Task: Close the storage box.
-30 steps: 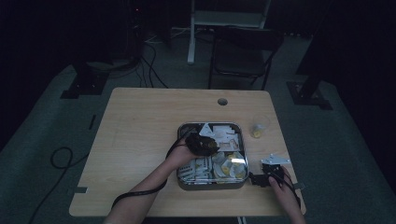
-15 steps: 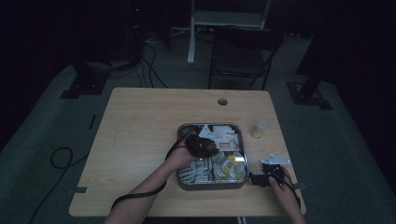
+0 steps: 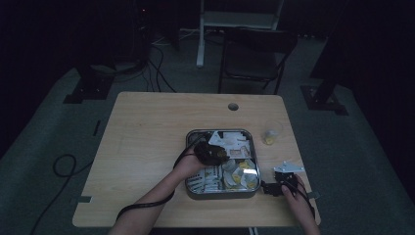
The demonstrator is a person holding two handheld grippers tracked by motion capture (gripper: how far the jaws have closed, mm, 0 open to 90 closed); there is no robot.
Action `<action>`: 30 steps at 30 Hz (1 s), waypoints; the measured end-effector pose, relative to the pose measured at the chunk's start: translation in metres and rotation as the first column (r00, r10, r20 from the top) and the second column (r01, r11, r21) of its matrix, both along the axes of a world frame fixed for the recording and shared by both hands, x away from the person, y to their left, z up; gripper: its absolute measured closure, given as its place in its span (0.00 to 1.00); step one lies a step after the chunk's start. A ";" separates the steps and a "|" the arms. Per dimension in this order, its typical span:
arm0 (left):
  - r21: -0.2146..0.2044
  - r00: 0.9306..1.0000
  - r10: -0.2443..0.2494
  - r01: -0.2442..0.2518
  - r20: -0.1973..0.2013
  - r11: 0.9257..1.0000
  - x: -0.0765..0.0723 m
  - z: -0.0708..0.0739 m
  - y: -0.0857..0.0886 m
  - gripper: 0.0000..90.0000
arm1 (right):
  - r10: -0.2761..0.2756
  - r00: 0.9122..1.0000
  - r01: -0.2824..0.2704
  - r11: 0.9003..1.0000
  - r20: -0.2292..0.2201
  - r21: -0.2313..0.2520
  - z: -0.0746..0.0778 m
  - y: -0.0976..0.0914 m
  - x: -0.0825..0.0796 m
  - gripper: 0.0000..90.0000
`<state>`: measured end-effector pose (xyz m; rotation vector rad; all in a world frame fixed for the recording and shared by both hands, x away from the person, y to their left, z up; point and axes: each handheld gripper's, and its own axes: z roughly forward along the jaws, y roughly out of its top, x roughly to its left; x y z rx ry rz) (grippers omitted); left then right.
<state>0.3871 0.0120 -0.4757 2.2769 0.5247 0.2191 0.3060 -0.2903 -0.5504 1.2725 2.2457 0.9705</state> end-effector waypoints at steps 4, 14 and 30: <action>0.015 1.000 -0.013 0.013 -0.004 1.000 0.001 0.002 0.000 0.66 | 0.000 1.000 0.000 1.000 0.000 0.000 0.000 0.000 0.000 0.14; -0.072 0.999 -0.015 0.013 -0.031 0.997 0.001 0.009 0.009 0.28 | 0.000 1.000 0.000 1.000 0.000 0.000 0.000 0.000 0.000 0.14; -0.089 0.996 0.078 -0.082 -0.040 0.993 0.007 0.005 0.038 0.01 | 0.000 1.000 0.000 1.000 0.001 0.000 0.000 0.000 0.000 0.14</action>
